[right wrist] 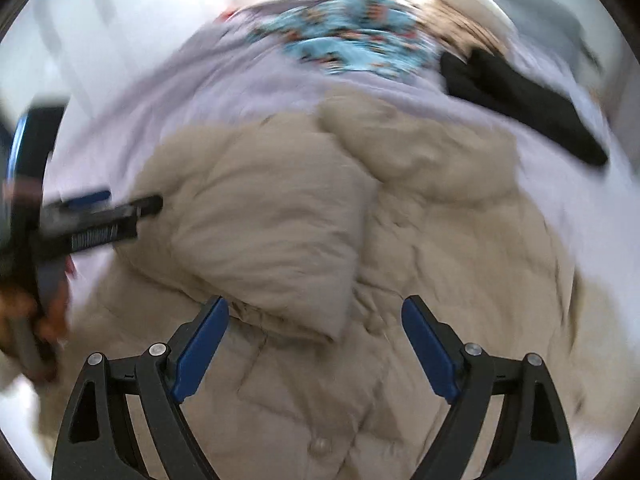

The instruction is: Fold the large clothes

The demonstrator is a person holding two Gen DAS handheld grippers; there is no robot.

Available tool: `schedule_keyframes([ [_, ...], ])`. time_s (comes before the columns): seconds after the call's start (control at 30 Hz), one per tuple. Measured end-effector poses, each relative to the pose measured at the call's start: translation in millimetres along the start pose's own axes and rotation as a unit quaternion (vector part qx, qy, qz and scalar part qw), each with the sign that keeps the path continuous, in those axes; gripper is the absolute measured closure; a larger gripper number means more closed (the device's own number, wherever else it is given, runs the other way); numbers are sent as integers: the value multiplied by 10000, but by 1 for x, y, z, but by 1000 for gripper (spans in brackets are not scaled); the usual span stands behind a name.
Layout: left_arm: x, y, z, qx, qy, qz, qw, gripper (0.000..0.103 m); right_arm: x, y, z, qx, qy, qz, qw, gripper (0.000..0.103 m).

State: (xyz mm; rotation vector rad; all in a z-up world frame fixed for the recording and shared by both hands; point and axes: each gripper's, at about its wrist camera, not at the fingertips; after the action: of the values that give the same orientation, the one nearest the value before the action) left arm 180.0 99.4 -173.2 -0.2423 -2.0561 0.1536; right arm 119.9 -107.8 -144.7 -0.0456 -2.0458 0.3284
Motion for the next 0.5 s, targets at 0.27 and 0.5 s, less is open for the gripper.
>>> schedule_keyframes([
  [0.27, -16, 2, 16, -14, 50, -33, 10000, 13, -29, 34, -14, 474, -421, 1085, 9921, 13],
  [0.5, -21, 6, -2, -46, 164, 49, 9998, 13, -58, -109, 12, -3028, 497, 248, 9514, 13],
])
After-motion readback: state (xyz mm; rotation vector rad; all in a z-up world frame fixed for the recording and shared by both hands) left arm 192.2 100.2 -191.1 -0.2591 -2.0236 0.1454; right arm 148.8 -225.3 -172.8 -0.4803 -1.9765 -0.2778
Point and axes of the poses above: each gripper's, at about its wrist camera, not at the fingertips, and x roughly against the way its jaws point, y to its left, z to its underside, and after that the axes turned 13 degrees about z, right-handed
